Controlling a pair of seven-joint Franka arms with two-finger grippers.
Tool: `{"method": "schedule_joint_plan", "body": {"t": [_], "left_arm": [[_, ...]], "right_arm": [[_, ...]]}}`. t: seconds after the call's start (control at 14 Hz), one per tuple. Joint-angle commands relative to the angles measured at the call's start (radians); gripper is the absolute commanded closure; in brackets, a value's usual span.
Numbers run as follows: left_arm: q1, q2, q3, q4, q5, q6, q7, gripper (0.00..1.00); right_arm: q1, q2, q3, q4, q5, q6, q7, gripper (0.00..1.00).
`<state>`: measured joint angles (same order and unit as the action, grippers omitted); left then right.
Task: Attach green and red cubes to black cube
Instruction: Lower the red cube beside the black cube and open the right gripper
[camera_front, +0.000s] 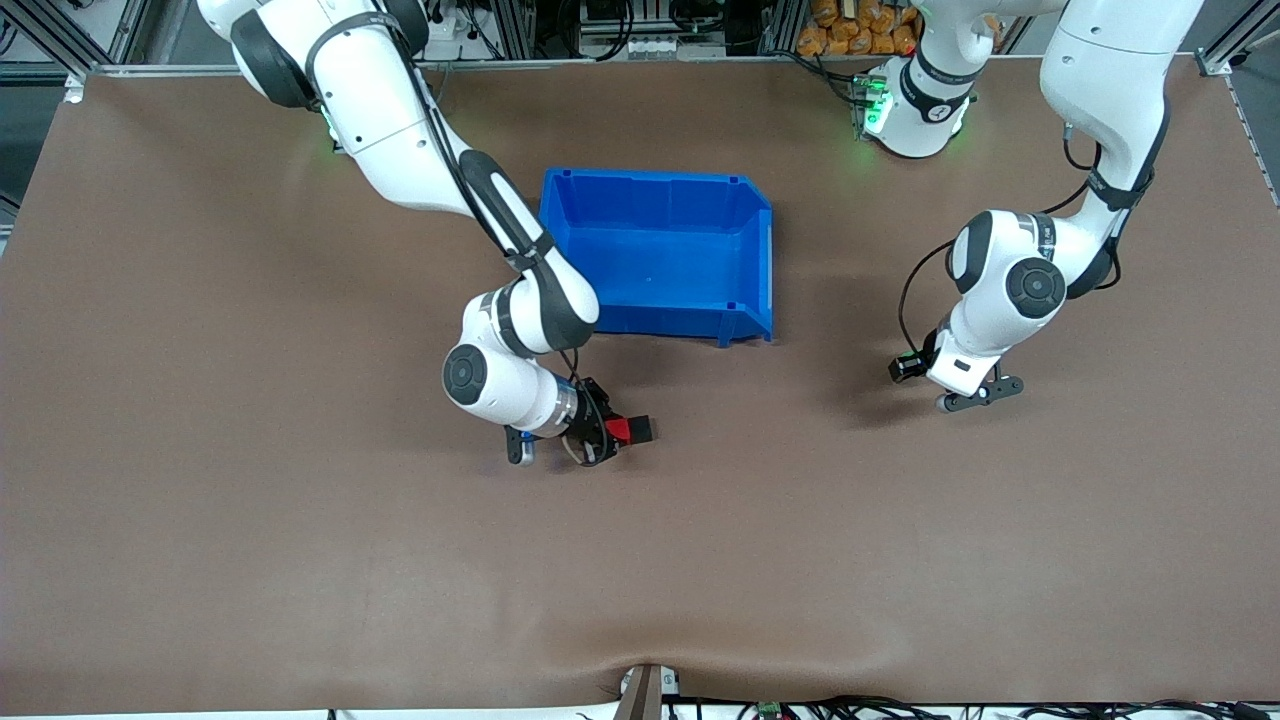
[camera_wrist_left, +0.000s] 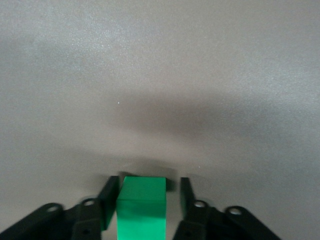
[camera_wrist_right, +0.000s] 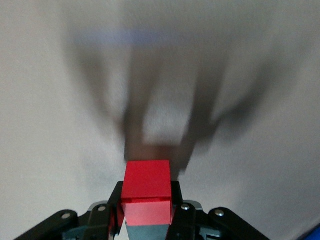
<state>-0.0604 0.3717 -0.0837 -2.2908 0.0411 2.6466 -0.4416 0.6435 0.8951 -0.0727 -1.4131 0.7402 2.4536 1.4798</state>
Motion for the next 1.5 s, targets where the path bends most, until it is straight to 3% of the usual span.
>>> {"method": "schedule_joint_plan", "body": {"t": [0.0,0.21,0.29,0.36,0.43,0.57,0.71,0.86,1.0,1.21,1.43], "left_arm": [[-0.004,0.001,-0.002,0.008,0.002,0.010,-0.075,1.00],[-0.064,-0.001,-0.002,0.027,0.002,0.007,-0.256,1.00],[-0.085,0.006,-0.002,0.049,0.002,0.004,-0.329,1.00],[-0.110,0.012,-0.002,0.080,0.002,0.003,-0.400,1.00],[-0.128,0.035,-0.002,0.120,-0.004,-0.002,-0.480,1.00],[-0.192,0.111,-0.004,0.242,-0.010,-0.017,-0.724,1.00],[-0.263,0.209,-0.002,0.386,-0.010,-0.020,-1.031,1.00],[-0.306,0.284,-0.001,0.508,-0.009,-0.039,-1.239,1.00],[-0.328,0.323,-0.002,0.611,-0.013,-0.115,-1.345,1.00],[-0.344,0.360,-0.004,0.700,-0.015,-0.157,-1.520,1.00],[-0.386,0.369,-0.004,0.708,-0.015,-0.158,-1.667,1.00]], "right_arm": [[0.034,0.062,-0.009,0.045,0.016,0.022,0.074,1.00],[0.042,0.113,-0.009,0.118,0.019,0.062,0.175,1.00],[0.045,0.122,-0.009,0.131,0.016,0.062,0.191,0.95],[0.045,0.122,-0.013,0.131,0.007,0.061,0.189,0.61],[0.042,0.116,-0.018,0.131,-0.022,0.058,0.188,0.04],[0.022,0.072,-0.021,0.126,-0.083,0.044,0.192,0.00],[-0.010,0.021,-0.044,0.126,-0.091,0.032,0.186,0.00],[-0.031,-0.011,-0.109,0.141,-0.140,-0.153,0.175,0.00],[-0.067,-0.021,-0.163,0.233,-0.182,-0.344,0.107,0.00],[-0.212,-0.065,-0.164,0.279,-0.174,-0.577,-0.167,0.00],[-0.365,-0.076,-0.165,0.367,-0.177,-0.755,-0.407,0.00]]}}
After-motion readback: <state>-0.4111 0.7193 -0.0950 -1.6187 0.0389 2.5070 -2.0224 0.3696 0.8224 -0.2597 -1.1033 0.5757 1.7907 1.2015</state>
